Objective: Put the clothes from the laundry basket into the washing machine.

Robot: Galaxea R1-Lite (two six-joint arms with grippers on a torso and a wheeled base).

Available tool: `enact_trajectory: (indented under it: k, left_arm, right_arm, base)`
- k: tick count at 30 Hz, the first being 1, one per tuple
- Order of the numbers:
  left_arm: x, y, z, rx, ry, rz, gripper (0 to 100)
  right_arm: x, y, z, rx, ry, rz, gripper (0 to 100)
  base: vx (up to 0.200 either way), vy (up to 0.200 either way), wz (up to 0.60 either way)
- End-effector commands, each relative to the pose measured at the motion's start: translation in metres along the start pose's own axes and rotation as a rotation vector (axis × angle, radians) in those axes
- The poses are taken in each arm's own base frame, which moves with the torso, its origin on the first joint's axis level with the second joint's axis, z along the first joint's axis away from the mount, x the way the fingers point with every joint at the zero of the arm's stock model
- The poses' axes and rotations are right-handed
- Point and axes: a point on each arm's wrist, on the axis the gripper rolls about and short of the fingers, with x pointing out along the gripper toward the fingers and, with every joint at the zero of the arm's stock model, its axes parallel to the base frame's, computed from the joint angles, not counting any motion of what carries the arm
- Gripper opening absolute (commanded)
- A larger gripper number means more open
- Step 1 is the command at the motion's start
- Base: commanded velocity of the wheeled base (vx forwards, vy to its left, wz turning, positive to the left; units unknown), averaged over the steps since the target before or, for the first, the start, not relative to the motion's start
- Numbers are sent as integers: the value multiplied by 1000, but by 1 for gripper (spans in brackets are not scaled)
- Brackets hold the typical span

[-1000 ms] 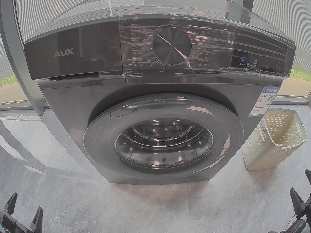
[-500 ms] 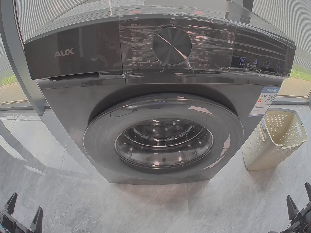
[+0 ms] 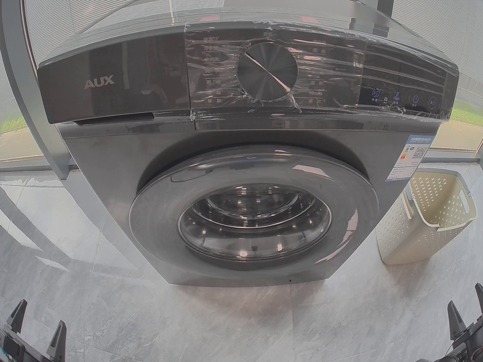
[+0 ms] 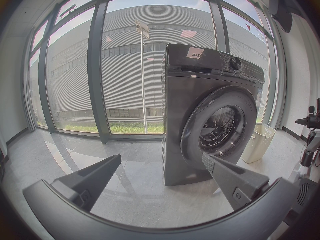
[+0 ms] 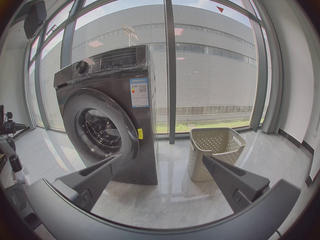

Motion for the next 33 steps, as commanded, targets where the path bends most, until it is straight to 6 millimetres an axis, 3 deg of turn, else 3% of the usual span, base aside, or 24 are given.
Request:
enact_trajectory:
  k: [1,33]
  left_arm:
    - [0,0,-5,-1,-1,1,100]
    - [0,0,-5,10,-1,-2,100]
  right_arm:
    - [0,0,-5,-5,2,12,100]
    - [0,0,-5,-7,6,8,100]
  base:
    - [0,0,0]
    - [0,0,0]
